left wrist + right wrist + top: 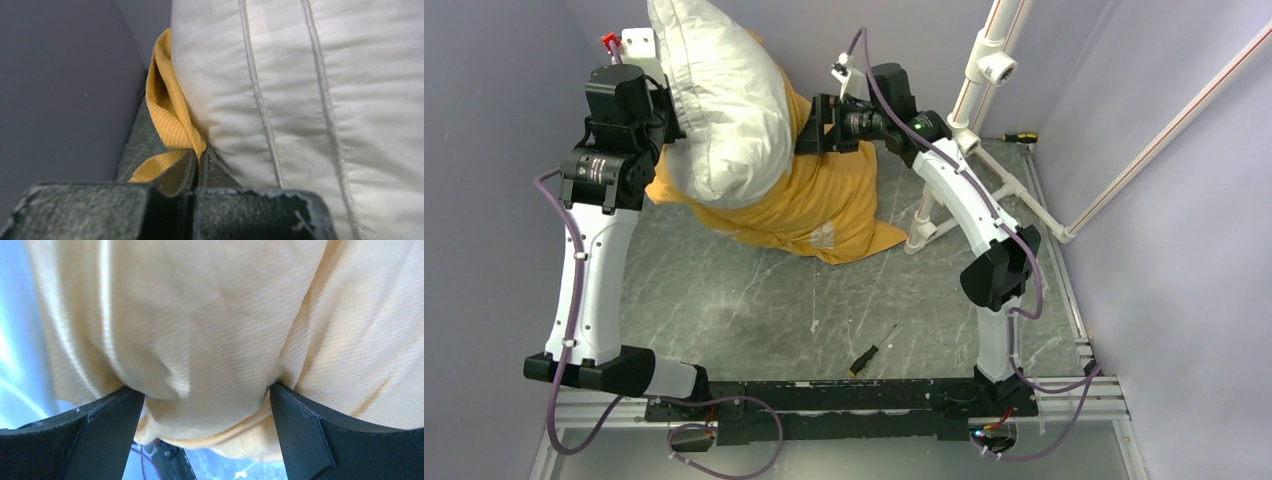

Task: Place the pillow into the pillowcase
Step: Stuff the pillow into the pillowcase.

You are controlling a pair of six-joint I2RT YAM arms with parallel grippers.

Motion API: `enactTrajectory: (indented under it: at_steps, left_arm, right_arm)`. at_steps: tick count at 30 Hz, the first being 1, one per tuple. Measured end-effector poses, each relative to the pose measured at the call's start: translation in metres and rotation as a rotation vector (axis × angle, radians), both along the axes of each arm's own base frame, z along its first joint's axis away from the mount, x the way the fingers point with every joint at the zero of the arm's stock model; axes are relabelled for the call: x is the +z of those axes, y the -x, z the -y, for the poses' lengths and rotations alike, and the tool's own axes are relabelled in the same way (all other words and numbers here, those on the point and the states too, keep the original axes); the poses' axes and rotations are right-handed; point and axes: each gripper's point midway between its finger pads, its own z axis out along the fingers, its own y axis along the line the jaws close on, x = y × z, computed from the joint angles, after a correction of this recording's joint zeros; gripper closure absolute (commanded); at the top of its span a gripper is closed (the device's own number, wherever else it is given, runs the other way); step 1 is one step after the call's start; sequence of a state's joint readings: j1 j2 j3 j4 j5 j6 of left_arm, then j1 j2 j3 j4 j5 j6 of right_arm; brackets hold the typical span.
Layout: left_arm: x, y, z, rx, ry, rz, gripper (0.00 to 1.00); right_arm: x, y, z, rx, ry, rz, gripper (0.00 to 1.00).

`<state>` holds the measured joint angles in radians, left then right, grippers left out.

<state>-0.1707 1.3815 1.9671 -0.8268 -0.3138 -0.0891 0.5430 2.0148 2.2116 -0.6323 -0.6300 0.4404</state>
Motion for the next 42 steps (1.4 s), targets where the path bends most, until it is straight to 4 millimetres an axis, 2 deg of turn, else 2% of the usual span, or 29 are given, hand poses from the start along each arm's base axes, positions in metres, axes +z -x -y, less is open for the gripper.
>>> enactTrajectory:
  at_steps: [4, 8, 19, 25, 28, 33, 38, 42]
  left_arm:
    - [-0.002, -0.001, -0.005, 0.027, -0.016, -0.007, 1.0]
    - [-0.003, -0.001, -0.009, 0.043, -0.035, -0.013, 1.0]
    - [-0.035, 0.0, -0.025, 0.083, -0.142, -0.093, 1.0]
    - [-0.039, 0.0, -0.017, 0.025, -0.136, -0.066, 1.0]
    - [-0.034, 0.001, -0.014, 0.004, -0.127, -0.044, 1.0]
    - [-0.028, 0.001, -0.009, -0.021, -0.12, -0.019, 1.0]
    - [-0.027, 0.0, -0.004, -0.051, -0.113, -0.012, 1.0]
    - [-0.023, -0.001, 0.002, -0.08, -0.105, -0.001, 1.0]
  right_arm:
    - [0.029, -0.009, -0.007, -0.013, -0.086, 0.031, 0.0]
    - [0.048, -0.014, -0.017, 0.003, -0.141, 0.053, 0.0]
    - [0.065, 0.0, -0.053, 0.009, -0.218, 0.079, 0.02]
    - [0.085, -0.003, -0.063, -0.036, -0.27, 0.139, 0.03]
    - [0.105, 0.0, -0.064, -0.054, -0.314, 0.191, 0.04]
    - [0.147, 0.012, -0.057, -0.065, -0.399, 0.273, 0.05]
    - [0.196, 0.037, -0.06, -0.025, -0.504, 0.356, 0.06]
    - [0.2, 0.052, -0.071, 0.005, -0.526, 0.341, 0.12]
